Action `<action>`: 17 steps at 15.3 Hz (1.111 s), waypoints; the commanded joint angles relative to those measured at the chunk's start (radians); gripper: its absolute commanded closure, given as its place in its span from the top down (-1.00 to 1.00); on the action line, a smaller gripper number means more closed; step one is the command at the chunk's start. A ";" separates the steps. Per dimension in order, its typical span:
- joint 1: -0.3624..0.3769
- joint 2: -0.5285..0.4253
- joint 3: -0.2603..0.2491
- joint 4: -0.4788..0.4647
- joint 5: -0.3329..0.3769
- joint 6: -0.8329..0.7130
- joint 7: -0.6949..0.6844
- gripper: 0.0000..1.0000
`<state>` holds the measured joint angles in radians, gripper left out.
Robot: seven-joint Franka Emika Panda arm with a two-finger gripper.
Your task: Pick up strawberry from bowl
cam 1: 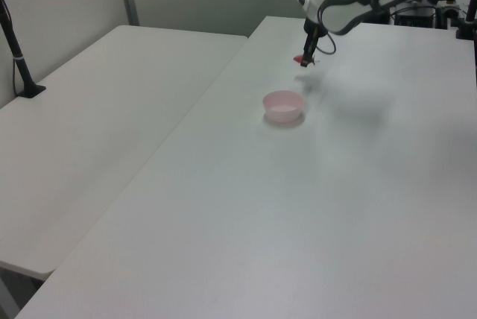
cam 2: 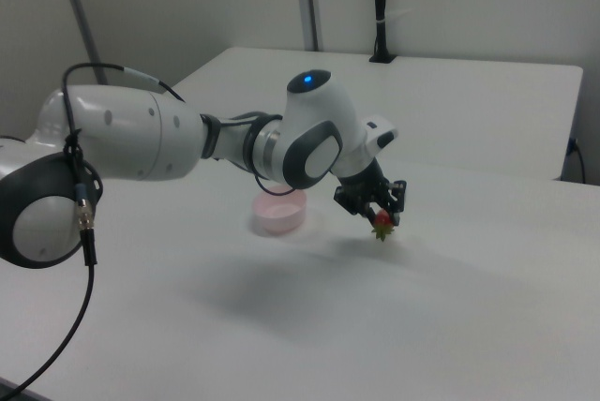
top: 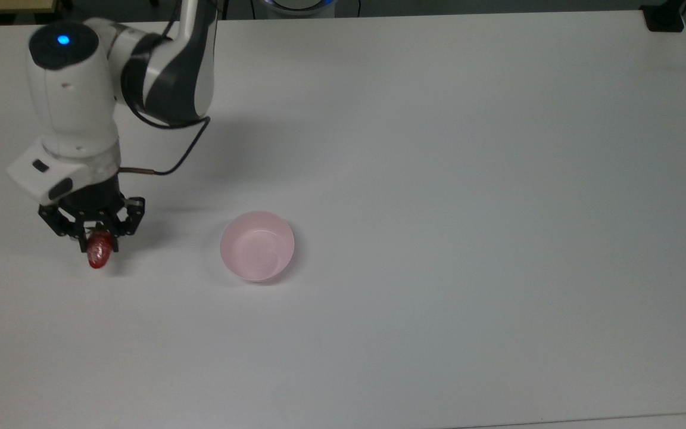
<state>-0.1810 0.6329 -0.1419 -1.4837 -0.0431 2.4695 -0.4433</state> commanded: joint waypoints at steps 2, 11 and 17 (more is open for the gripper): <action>0.012 0.048 -0.001 -0.001 0.002 0.097 -0.008 0.00; 0.086 -0.237 -0.001 -0.096 0.005 -0.103 0.223 1.00; 0.163 -0.470 0.059 -0.096 0.002 -0.611 0.467 1.00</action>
<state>-0.0481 0.2982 -0.1101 -1.4896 -0.0404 1.9977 -0.1001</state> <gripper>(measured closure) 0.000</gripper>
